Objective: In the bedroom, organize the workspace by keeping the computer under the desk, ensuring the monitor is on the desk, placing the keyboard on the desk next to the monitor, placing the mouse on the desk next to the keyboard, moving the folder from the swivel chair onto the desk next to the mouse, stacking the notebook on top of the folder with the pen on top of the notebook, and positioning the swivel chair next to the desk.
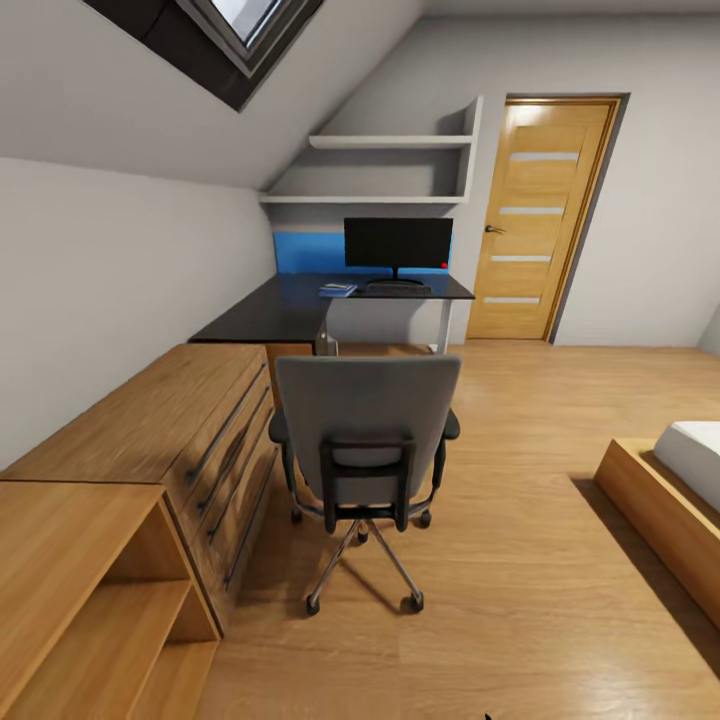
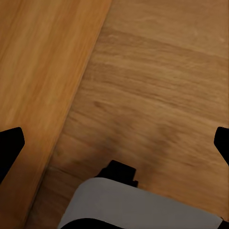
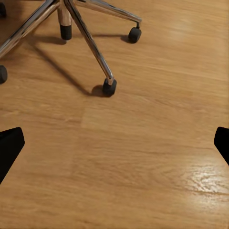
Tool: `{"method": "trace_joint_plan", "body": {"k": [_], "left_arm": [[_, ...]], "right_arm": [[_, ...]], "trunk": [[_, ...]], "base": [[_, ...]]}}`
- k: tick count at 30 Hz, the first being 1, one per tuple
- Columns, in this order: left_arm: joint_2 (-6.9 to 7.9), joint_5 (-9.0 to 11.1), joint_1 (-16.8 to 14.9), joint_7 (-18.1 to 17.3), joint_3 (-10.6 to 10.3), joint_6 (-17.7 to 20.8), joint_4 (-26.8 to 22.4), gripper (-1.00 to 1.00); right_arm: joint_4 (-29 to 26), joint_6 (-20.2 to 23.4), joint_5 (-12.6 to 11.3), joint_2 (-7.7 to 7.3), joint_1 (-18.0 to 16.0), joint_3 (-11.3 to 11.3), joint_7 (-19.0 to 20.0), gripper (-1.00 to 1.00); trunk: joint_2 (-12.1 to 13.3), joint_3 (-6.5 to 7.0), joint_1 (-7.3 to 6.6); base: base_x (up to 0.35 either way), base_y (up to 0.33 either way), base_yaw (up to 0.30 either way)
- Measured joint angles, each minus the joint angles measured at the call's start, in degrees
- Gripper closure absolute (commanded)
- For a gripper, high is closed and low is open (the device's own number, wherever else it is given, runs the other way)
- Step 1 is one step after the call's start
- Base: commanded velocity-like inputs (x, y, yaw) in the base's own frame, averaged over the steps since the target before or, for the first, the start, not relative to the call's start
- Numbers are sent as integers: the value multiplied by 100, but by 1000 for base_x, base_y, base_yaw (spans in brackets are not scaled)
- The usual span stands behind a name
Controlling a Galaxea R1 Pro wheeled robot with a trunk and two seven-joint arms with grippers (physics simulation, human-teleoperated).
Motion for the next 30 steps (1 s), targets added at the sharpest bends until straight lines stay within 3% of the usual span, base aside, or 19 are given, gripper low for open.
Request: {"method": "trace_joint_plan", "body": {"k": [7,12,20,21,22,24,26,27,28,30], "left_arm": [[-16,8,-2,-8,0,15,22,-100],[-168,6,-219,9,-1,87,9,-100],[-586,-18,-1269,52,1,1046,-57,-100],[-725,43,-1651,57,-1,1600,-59,-100],[-750,16,-2255,58,-6,1755,-63,-100],[-771,39,-2487,68,-23,2014,-62,-100],[-771,43,-2964,65,-23,2325,-28,-100],[-771,98,-3397,48,-9,2574,130,-100],[-771,112,-4065,41,-19,2603,157,-100],[-771,243,-4349,29,-18,2652,188,-100]], "right_arm": [[0,0,0,-6,0,-7,0,-100],[-15,-9,20,-17,-1,-22,-3,-100],[-209,136,-2,-40,-135,-54,-41,-100],[-369,672,-36,-46,-472,-89,-134,-100],[-402,853,-29,-44,-766,-62,-152,-100],[-440,1212,-100,-53,-993,-93,-170,-100],[-477,1710,-300,-103,-1385,-154,-162,-100],[-485,2331,-875,-269,-1785,-286,49,-100],[-513,2482,-990,-313,-2275,-239,135,-100],[-518,2900,-1387,-418,-2597,-264,414,-100]], "trunk": [[-281,-126,154],[-481,-215,264],[-802,-357,440],[-842,-378,462],[-882,-391,484],[-962,-428,528],[-1042,-464,572],[-1082,-486,594],[-1123,-499,615],[-1203,-536,659]], "base": [[0,0,0],[0,0,0],[0,0,0],[0,0,0],[0,0,0],[0,0,0],[0,0,0],[0,0,0],[0,0,0],[0,0,0]]}}
